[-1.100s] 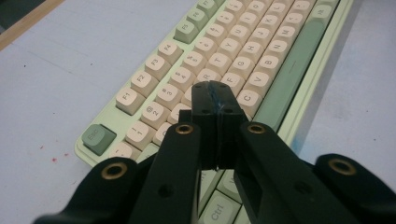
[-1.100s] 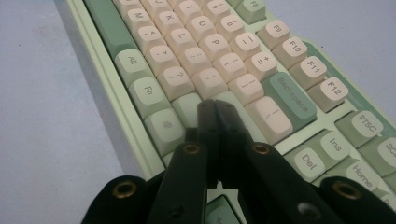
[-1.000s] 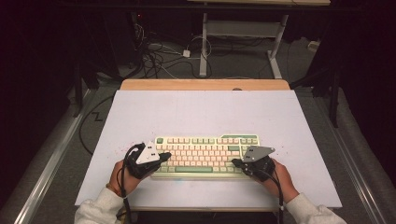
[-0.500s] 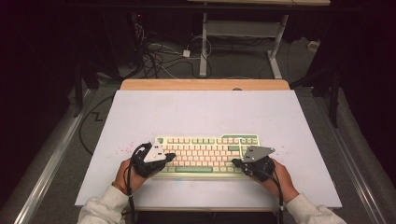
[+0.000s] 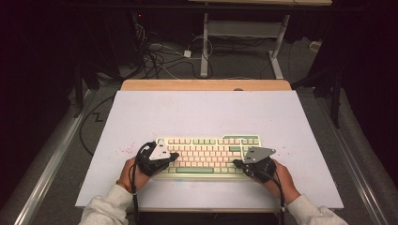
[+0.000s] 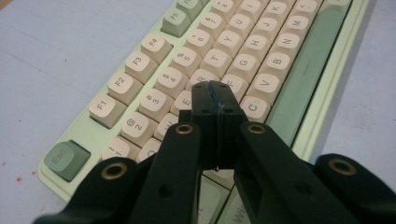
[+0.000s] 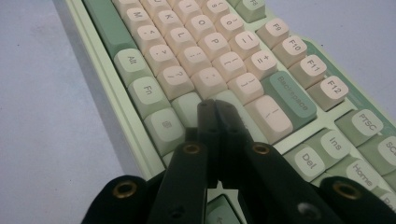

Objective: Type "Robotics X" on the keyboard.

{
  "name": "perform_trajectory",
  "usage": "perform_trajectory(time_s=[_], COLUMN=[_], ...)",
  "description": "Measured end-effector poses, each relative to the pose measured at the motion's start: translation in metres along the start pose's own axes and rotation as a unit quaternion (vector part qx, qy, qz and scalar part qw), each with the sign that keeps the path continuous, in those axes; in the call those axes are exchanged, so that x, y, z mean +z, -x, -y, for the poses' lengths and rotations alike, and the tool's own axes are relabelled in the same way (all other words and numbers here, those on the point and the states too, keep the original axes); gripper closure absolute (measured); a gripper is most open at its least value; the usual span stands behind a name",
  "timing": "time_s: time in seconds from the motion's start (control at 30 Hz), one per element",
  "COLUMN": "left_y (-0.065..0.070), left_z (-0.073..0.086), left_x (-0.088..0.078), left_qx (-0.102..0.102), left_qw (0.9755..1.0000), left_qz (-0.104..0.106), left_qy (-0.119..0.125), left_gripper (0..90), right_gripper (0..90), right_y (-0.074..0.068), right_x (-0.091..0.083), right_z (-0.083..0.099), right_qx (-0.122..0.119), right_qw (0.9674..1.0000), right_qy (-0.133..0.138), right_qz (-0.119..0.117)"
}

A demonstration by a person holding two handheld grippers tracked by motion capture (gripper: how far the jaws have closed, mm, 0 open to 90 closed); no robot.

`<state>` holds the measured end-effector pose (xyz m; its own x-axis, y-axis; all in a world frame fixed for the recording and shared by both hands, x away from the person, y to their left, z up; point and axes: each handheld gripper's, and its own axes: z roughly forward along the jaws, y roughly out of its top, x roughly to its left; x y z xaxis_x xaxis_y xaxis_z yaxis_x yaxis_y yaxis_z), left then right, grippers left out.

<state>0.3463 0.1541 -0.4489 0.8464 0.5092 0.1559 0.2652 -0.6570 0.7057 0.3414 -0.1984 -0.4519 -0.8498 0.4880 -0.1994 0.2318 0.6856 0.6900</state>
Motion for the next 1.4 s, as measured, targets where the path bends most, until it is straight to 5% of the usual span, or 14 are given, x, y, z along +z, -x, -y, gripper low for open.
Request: perform_trajectory(time_s=[0.9,1.4], left_y=[-0.002,-0.001], left_z=[0.003,-0.003], left_x=[0.009,-0.015], left_qx=[-0.004,0.001], left_qw=[0.9998,0.9995], left_qz=[-0.005,-0.021], left_qy=[-0.02,0.023], left_gripper=[87.4,87.4], right_gripper=[90.0,90.0], right_y=[0.0,0.0], right_x=[0.0,0.0], right_z=[0.0,0.0], right_qx=[0.001,0.002], right_qw=[1.0,1.0], right_qy=[0.0,0.001], right_qz=[0.0,0.0])
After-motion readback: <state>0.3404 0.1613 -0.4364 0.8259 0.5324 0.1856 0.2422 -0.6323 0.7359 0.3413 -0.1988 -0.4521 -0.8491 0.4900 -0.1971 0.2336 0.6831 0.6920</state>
